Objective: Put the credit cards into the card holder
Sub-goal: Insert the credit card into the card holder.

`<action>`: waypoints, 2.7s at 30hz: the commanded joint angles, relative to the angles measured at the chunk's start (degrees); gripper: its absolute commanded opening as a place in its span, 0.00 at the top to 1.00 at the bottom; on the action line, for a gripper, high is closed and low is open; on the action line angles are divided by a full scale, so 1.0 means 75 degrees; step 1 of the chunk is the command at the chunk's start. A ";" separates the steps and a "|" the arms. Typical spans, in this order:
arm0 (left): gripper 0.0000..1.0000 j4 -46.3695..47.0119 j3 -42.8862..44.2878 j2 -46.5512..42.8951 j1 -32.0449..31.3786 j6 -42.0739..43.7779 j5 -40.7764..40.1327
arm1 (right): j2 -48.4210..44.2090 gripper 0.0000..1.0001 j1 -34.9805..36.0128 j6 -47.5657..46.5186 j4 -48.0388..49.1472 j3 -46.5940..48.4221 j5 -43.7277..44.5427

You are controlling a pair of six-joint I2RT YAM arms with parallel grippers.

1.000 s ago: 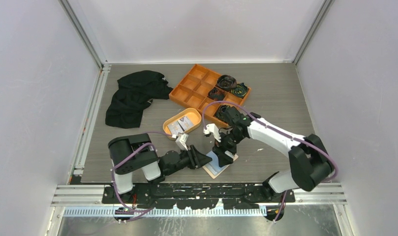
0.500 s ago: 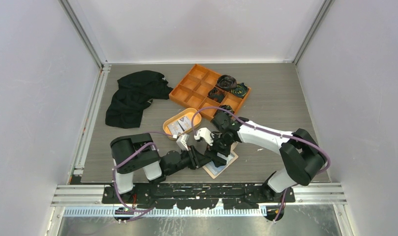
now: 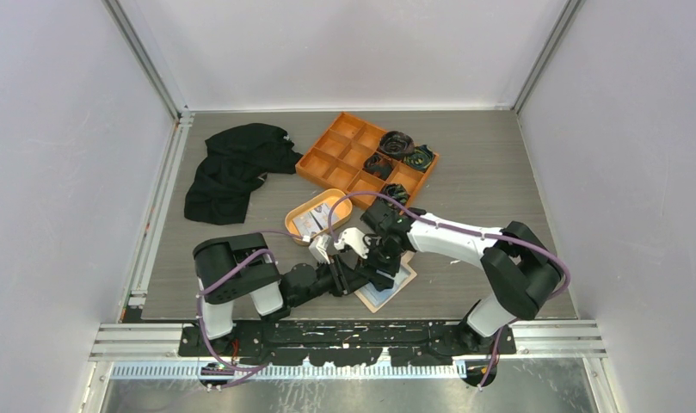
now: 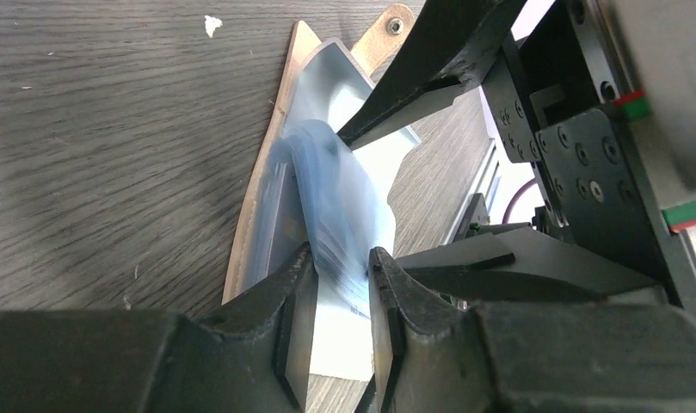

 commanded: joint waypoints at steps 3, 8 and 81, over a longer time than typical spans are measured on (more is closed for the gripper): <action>0.70 0.0114 0.0047 0.0000 0.0026 0.0174 0.0051 | 0.0059 0.44 0.0042 0.0048 0.0162 0.0393 0.0816; 0.72 0.0114 0.0015 0.0002 0.0059 0.0168 0.0057 | -0.0061 0.53 -0.0085 0.0131 0.0117 0.0452 0.0897; 0.85 0.0114 0.1465 0.0746 0.0906 -0.0753 0.1996 | -0.1773 0.88 0.0266 -0.4069 0.0268 -0.1163 0.0717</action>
